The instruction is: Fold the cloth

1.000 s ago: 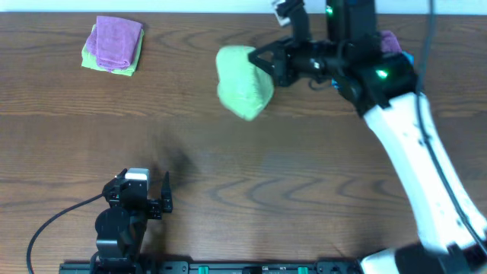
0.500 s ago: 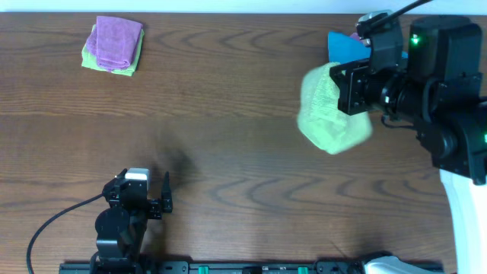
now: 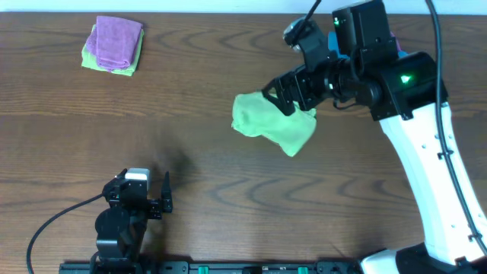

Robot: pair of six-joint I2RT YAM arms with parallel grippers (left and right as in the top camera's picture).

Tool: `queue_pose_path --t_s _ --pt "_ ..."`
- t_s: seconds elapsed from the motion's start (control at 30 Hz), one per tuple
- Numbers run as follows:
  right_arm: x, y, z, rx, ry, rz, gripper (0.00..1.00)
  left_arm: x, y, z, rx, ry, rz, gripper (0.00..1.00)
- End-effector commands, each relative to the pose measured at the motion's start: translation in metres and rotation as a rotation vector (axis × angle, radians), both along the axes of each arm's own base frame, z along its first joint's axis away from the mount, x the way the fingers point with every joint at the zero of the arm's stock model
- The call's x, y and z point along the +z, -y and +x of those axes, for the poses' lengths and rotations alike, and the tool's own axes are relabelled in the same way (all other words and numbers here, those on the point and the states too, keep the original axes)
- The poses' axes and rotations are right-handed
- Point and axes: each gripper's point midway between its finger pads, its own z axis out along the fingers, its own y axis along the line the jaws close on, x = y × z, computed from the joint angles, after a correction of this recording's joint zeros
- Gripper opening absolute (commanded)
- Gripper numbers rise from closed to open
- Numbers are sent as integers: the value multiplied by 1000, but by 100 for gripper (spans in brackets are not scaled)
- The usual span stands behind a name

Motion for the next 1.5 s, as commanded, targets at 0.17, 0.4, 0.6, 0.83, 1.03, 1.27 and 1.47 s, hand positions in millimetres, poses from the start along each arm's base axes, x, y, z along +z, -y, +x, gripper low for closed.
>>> queue_pose_path --t_s 0.17,0.4,0.6,0.83,1.03,1.27,1.47 --pt "-94 28 -5 7 -230 -261 82 -8 0 0 0 -13 11 95" --pt "-191 56 -3 -145 -463 -341 81 -8 0 0 0 -13 11 95" --pt "-231 81 -2 -244 -565 -206 80 -8 0 0 0 -13 11 95" --pt "-255 88 0 -277 -579 -89 78 -8 0 0 0 -13 11 95" --pt "-268 82 10 -285 -539 -37 75 -8 0 0 0 -13 11 95" --pt "-293 82 13 -296 -579 -44 71 -8 0 0 0 -13 11 95" --pt "-303 84 24 -337 -573 -26 53 -8 0 0 0 -13 11 95"
